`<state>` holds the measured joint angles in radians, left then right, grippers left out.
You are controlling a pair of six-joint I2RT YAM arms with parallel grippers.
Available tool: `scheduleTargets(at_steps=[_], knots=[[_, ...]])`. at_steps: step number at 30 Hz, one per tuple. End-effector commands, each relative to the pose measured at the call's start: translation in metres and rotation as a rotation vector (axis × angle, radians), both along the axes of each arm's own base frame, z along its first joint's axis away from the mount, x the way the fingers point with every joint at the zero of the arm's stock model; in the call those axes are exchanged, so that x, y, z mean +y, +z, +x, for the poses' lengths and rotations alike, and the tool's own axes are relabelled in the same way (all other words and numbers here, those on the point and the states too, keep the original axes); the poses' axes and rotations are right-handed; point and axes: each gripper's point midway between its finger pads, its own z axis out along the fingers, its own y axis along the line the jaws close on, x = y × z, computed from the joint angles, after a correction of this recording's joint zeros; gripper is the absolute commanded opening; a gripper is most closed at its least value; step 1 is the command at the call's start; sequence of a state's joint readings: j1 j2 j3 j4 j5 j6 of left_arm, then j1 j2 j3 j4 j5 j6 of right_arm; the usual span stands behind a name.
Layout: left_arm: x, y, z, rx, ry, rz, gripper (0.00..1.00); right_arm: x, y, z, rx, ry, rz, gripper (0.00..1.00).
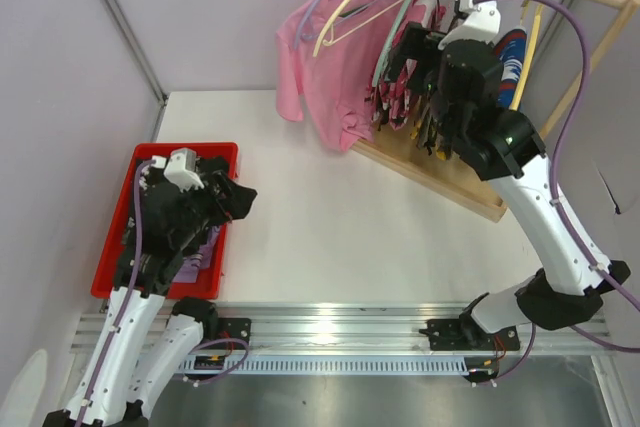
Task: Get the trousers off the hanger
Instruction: Grab a hanger with trousers on it with the right arm
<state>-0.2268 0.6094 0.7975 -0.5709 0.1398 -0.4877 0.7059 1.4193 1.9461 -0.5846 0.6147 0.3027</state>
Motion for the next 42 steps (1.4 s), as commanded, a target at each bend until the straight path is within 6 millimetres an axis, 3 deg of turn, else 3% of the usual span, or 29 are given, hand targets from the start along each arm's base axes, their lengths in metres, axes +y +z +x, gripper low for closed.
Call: scheduleTargets(at_steps=[1,3,5,6,8,11,12,17,20,28,34,42], knots=[[0.015,0.017,0.009,-0.096,0.083,0.025,1.00,-0.026,0.006,0.011,0.015,-0.058,-0.077,1.00],[0.020,0.013,0.008,-0.088,0.098,0.048,0.99,-0.029,0.002,0.025,0.040,-0.080,-0.100,0.99],[0.024,0.010,0.009,-0.081,0.115,0.068,1.00,-0.039,0.013,0.031,0.027,-0.106,-0.099,0.99],[0.024,0.008,0.010,-0.078,0.111,0.073,1.00,-0.037,0.010,0.039,0.033,-0.118,-0.110,0.99],[0.024,0.004,0.010,-0.065,0.103,0.087,1.00,-0.039,0.023,0.046,-0.003,-0.135,-0.107,0.99],[0.024,-0.007,0.010,-0.035,0.098,0.105,0.99,-0.042,0.025,0.062,-0.011,-0.203,-0.126,0.99],[0.024,-0.010,0.011,-0.028,0.096,0.113,0.99,-0.039,0.015,0.072,0.009,-0.223,-0.145,0.99],[0.033,-0.019,0.011,-0.019,0.122,0.156,1.00,-0.046,0.007,0.088,0.017,-0.336,-0.160,0.99],[0.037,-0.019,0.012,-0.021,0.134,0.180,0.99,-0.043,0.005,0.096,0.008,-0.353,-0.169,0.99],[0.029,-0.013,0.012,-0.055,0.098,0.154,0.99,-0.024,0.022,0.100,-0.074,-0.430,-0.199,0.94],[0.031,-0.017,0.006,-0.063,0.103,0.151,0.99,-0.004,0.013,0.112,-0.079,-0.373,-0.162,0.94],[0.032,-0.018,0.004,-0.070,0.105,0.148,0.99,0.000,0.008,0.134,-0.101,-0.423,-0.173,0.89]])
